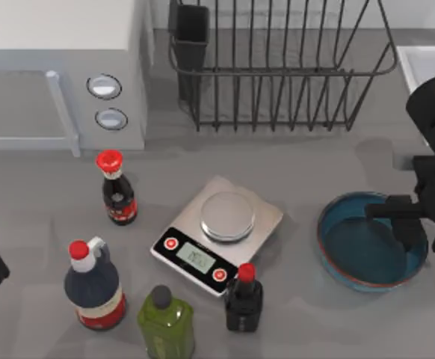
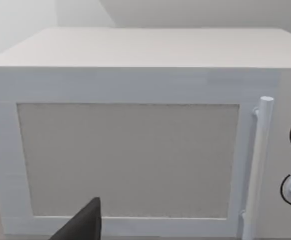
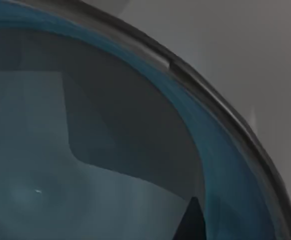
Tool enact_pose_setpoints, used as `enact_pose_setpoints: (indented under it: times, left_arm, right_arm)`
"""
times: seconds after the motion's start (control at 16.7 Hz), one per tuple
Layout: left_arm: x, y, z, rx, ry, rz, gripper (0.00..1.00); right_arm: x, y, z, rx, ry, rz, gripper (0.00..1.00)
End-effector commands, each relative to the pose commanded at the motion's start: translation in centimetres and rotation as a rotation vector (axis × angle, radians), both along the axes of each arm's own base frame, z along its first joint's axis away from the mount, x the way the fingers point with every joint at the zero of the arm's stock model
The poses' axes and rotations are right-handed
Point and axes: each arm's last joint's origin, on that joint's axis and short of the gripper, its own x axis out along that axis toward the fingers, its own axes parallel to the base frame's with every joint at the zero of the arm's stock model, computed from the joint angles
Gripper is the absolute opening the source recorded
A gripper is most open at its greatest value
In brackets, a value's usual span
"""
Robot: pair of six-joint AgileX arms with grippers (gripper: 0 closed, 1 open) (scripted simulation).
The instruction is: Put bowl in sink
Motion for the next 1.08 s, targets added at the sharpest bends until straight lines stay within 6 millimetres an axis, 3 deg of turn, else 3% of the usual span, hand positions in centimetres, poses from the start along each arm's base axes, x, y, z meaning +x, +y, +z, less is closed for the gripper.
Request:
enact_pose_setpoints:
  times: [0.18,0.24,0.84,1.08]
  left_arm:
    - [0.0,0.0,0.0,0.0,0.0,0.0,1.0]
    - [0.0,0.0,0.0,0.0,0.0,0.0,1.0]
    - [0.0,0.0,0.0,0.0,0.0,0.0,1.0]
    - [0.0,0.0,0.0,0.0,0.0,0.0,1.0]
  right_arm:
    - [0.0,0.0,0.0,0.0,0.0,0.0,0.02]
    - [0.0,0.0,0.0,0.0,0.0,0.0,0.0]
    - [0.2,0.0,0.4,0.0,-0.003,0.0,0.0]
    - [1.2,0.3,4.3,0.001,-0.006,-0.002,0.0]
